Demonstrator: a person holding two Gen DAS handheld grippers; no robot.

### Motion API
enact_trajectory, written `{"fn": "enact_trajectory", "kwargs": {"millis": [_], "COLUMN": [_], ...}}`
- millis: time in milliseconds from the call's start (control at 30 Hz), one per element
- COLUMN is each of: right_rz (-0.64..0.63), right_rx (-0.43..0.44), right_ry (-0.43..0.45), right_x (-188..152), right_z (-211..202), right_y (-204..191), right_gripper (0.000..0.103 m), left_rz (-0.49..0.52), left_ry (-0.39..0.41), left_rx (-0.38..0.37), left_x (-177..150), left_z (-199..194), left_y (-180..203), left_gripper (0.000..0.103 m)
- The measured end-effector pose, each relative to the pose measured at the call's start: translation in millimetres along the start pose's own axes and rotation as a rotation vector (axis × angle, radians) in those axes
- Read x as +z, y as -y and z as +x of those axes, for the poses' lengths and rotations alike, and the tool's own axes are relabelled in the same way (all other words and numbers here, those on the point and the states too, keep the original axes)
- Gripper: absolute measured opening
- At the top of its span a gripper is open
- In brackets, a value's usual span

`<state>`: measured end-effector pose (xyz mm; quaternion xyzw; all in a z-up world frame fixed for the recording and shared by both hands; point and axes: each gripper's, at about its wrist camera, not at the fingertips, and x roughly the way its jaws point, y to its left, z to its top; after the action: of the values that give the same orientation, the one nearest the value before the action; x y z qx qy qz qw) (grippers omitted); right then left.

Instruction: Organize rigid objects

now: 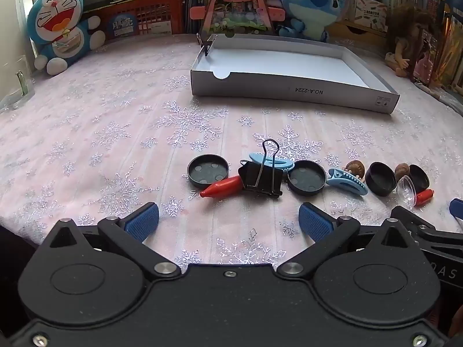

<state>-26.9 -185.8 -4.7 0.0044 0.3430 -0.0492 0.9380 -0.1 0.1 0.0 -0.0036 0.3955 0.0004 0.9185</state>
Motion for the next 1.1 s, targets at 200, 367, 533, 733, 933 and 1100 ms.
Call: {"fn": "enact_trajectory", "kwargs": {"millis": [200,367,533,733,933,1100], "right_rz": [0.001,0.000,-0.001,-0.001,-0.001,-0.001], "right_rx": [0.001,-0.001,-0.001,-0.001,-0.001,-0.002], "right_ry": [0.000,-0.001,-0.001,-0.001,0.000,0.000], "right_x": [-0.1,-0.1,-0.4,-0.6,-0.9,-0.9], "right_z": [-0.4,-0.6,-0.8,-1.0,-1.2,-1.4], "right_y": [-0.2,-0.6,-0.8,-0.9,-1.1,-1.2], "right_gripper": [0.103,0.103,0.103,0.103,0.103,0.103], "left_rz": [0.005,0.005,0.006,0.006,0.007,0.007], "left_ry": [0.000,-0.001,-0.001,0.000,0.000,0.000], "left_rx": [0.002,0.003,0.004,0.006,0.007,0.007], "left_x": [0.0,0.1,0.2,0.1,0.1,0.1], "left_z": [0.0,0.1,0.2,0.1,0.1,0.1], "left_y": [0.0,-0.1,-0.1,0.1,0.2,0.2], "left_gripper": [0.103,0.103,0.103,0.103,0.103,0.103]}}
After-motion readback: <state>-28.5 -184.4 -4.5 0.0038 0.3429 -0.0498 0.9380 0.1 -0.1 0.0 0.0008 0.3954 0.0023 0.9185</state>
